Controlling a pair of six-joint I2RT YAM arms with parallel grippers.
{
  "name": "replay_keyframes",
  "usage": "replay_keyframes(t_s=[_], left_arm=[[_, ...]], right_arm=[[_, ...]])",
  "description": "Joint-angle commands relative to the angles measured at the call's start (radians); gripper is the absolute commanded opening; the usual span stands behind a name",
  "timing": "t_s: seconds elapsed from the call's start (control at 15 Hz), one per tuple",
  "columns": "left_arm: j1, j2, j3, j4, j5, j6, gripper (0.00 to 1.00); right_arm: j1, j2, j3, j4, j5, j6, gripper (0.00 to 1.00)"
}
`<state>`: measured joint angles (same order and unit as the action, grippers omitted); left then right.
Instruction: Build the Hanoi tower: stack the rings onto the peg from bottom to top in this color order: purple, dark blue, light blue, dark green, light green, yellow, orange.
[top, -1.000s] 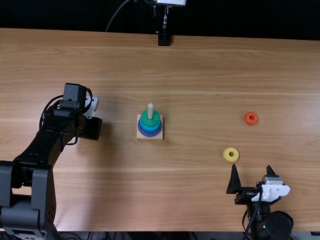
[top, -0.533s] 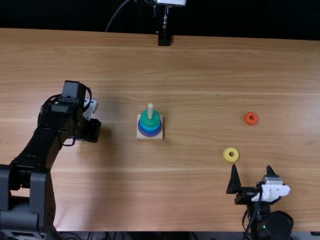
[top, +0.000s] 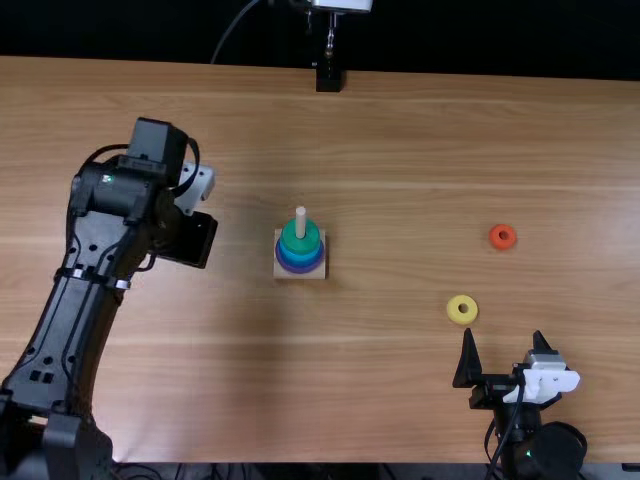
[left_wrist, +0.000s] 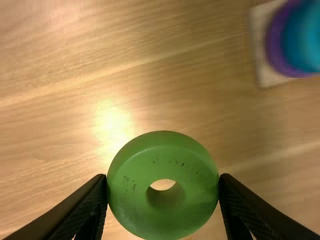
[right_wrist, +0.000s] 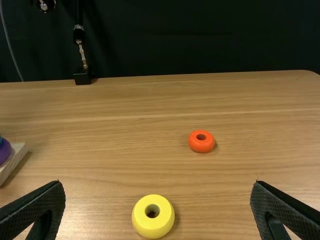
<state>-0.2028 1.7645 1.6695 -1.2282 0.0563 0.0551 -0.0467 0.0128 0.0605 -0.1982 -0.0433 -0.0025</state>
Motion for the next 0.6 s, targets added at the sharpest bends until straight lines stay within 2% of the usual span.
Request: replay_keyframes(t_s=[0.0, 0.27, 0.53], left_arm=[[-0.032, -0.005, 0.090, -0.031, 0.001, -0.007, 0.00], [-0.103, 0.084, 0.297, -0.090, 0.008, -0.083, 0.00], [-0.173, 0.214, 0.487, -0.156, 0.014, -0.120, 0.00]], right_arm=[[-0.010, -0.013, -0.045, -0.077, -0.006, -0.005, 1.00], [-0.010, -0.013, -0.045, -0.077, -0.006, -0.005, 1.00], [-0.010, -0.013, -0.045, -0.077, -0.006, -0.005, 1.00]])
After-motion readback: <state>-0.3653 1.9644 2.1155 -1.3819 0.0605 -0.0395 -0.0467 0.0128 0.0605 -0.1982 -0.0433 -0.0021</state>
